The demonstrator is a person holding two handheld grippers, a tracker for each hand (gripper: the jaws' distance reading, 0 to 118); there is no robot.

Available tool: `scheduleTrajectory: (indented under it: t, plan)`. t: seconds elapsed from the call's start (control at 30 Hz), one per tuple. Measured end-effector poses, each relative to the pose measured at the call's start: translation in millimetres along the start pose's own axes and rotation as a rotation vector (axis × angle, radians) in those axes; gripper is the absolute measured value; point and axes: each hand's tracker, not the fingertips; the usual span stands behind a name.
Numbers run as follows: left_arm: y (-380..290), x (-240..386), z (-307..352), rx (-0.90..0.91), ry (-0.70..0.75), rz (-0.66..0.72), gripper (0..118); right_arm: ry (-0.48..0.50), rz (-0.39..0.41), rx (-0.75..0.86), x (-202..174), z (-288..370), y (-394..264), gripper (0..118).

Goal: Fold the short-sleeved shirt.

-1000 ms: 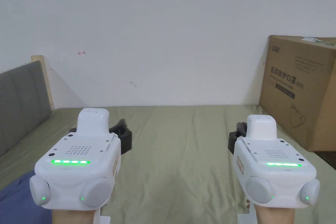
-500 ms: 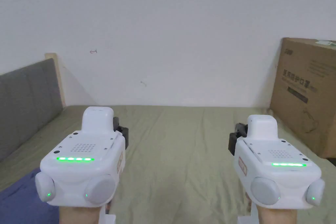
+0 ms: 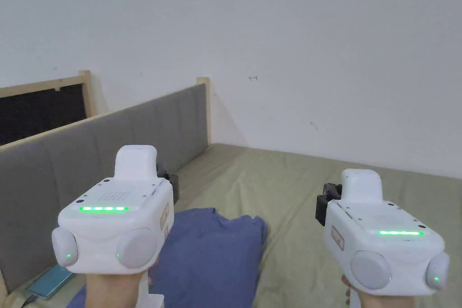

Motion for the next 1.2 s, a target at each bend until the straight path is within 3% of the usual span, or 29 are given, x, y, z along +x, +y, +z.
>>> scheduleTrajectory:
  t: [0.23,0.47,0.5,0.6,0.63,0.8,0.97,1.1,1.2]
  plan:
    - [-10,-25,-16,-0.092,0.053,0.013,0,0.067,-0.005,-0.036,-26,-17,-6,0]
    - [-64,-15,-104,-0.385,-0.054,0.067,0,0.053,-0.016,-0.106,-17,-38,-27,0]
    - [-75,-13,-119,-0.432,-0.081,0.088,6,0.048,-0.018,-0.119,-14,-42,-31,0]
    - [-109,1,-152,-0.537,-0.102,0.085,86,0.03,-0.023,-0.161,-3,-59,-45,0]
    - [-120,6,-164,-0.575,-0.098,0.07,102,0.022,-0.025,-0.178,0,-65,-49,0]
    - [-183,27,-222,-0.763,-0.144,0.075,105,-0.013,-0.062,-0.271,22,-98,-77,0]
    - [-236,45,-259,-0.948,-0.193,0.093,105,-0.043,-0.042,-0.337,35,-127,-106,0]
    - [-248,67,-261,-0.957,-0.153,-0.03,108,-0.029,-0.041,-0.375,41,-143,-122,0]
    - [-240,71,-262,-0.957,-0.142,-0.061,79,-0.018,-0.083,-0.39,45,-148,-129,0]
